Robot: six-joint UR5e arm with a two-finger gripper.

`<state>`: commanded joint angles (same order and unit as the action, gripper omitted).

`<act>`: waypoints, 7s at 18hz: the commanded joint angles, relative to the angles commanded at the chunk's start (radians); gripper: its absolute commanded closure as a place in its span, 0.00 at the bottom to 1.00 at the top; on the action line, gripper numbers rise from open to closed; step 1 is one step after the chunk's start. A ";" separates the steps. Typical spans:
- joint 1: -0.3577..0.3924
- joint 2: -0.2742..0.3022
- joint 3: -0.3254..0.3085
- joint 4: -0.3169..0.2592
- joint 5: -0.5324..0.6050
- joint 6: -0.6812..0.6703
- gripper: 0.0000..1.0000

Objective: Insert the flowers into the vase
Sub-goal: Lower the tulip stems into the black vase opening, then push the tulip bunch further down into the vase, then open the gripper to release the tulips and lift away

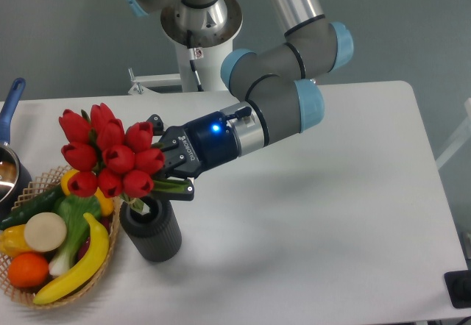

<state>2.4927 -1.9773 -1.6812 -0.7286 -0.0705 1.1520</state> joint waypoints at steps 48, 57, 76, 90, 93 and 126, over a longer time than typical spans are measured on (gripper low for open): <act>0.023 -0.072 -0.153 0.000 0.021 0.232 0.66; 0.035 -0.074 -0.176 0.000 0.023 0.250 0.65; 0.026 -0.086 -0.187 0.000 0.071 0.305 0.28; 0.026 -0.041 -0.213 0.000 0.089 0.305 0.00; 0.025 -0.011 -0.215 0.002 0.210 0.305 0.00; 0.261 0.509 -0.085 -0.339 1.390 0.526 0.00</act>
<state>2.7534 -1.4680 -1.7658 -1.0672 1.3192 1.6778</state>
